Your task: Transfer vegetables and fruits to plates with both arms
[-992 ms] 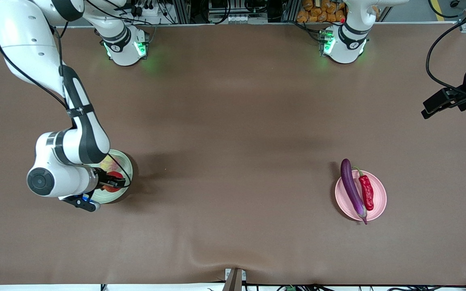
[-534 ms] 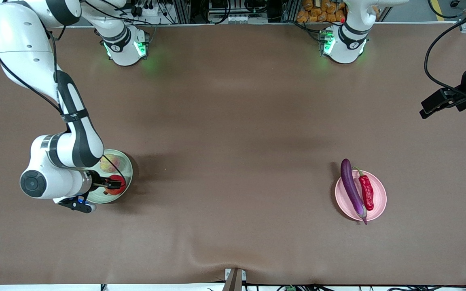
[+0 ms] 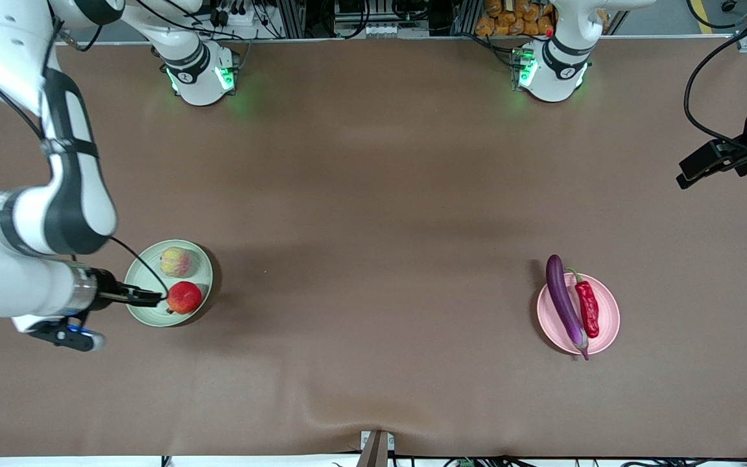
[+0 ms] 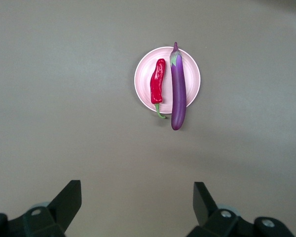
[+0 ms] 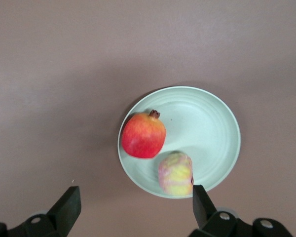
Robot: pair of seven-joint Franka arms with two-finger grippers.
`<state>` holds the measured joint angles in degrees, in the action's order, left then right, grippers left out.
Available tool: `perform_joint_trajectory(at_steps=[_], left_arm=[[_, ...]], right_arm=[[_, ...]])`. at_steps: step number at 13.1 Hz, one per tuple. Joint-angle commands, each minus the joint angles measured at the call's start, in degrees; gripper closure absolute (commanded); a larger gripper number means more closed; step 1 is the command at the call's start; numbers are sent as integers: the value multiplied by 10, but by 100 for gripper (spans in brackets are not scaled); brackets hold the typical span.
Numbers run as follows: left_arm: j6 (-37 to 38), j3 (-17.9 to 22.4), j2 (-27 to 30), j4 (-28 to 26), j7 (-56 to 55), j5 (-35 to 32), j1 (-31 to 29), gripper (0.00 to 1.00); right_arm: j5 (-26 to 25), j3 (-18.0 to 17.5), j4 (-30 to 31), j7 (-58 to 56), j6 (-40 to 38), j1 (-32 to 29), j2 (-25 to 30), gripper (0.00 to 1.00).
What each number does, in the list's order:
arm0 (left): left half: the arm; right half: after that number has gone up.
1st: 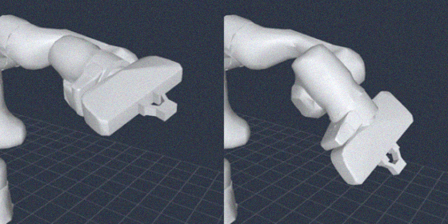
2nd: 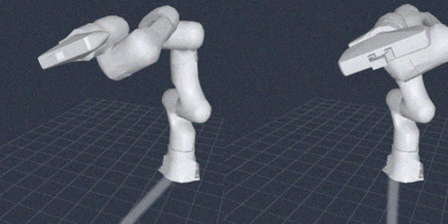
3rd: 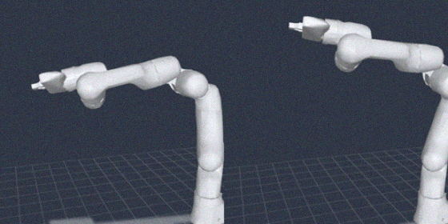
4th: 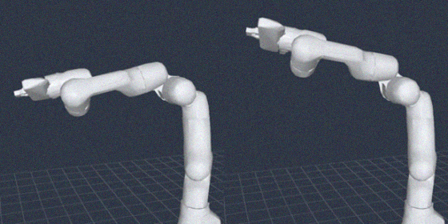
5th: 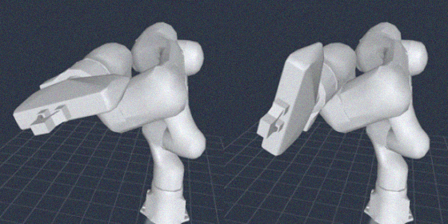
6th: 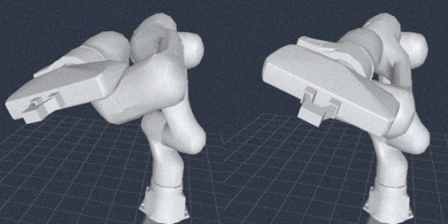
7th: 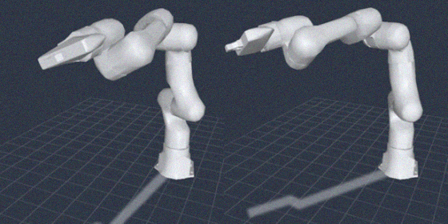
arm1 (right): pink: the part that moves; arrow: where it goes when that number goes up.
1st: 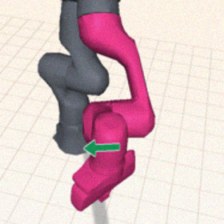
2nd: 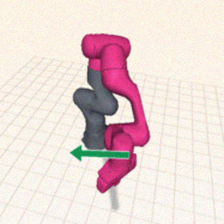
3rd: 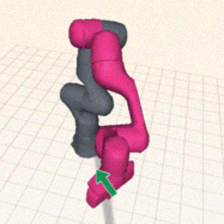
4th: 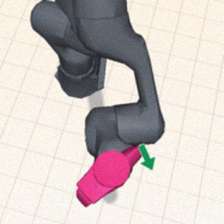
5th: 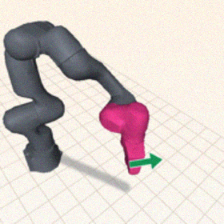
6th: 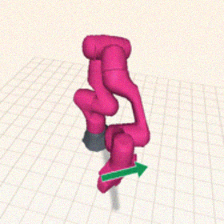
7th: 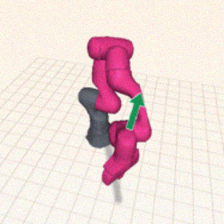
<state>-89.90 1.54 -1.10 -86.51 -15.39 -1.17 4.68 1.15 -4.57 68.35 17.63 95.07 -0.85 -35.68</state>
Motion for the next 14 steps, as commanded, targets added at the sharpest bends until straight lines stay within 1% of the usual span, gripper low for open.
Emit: perform_joint_trajectory(at_steps=[1, 3, 5, 7, 9, 10, 12, 13, 14], left_arm=[[7, 4, 18, -11, 11, 8, 1, 0], [9, 5, 22, -11, 11, 9, 1, 0], [11, 6, 22, -11, 11, 9, 1, 0], [11, 5, 24, -11, 12, 9, -7, 0], [12, 6, 25, -11, 12, 9, -8, 0], [14, 6, 25, -11, 12, 9, -8, 0], [17, 6, 25, -10, 12, 9, -8, 0], [17, 6, 25, -11, 12, 9, -8, 0], [17, 6, 25, -10, 12, 9, -8, 0]], right_arm=[[-2, -11, -44, -8, -45, -12, 24, 0], [-4, -9, -44, -8, -80, -8, 60, 0], [-7, -6, -38, -22, -122, -6, 124, 0], [-6, -4, -5, -66, -126, -12, 177, 0], [-6, -3, 58, -66, -125, -15, 247, 0], [-6, -3, 102, -67, -119, -17, 283, 0], [-6, -3, 193, -69, -84, -19, 351, 0], [-6, -3, 227, -69, -66, -19, 371, 0], [-6, -3, 247, -69, -54, -19, 381, 0]])
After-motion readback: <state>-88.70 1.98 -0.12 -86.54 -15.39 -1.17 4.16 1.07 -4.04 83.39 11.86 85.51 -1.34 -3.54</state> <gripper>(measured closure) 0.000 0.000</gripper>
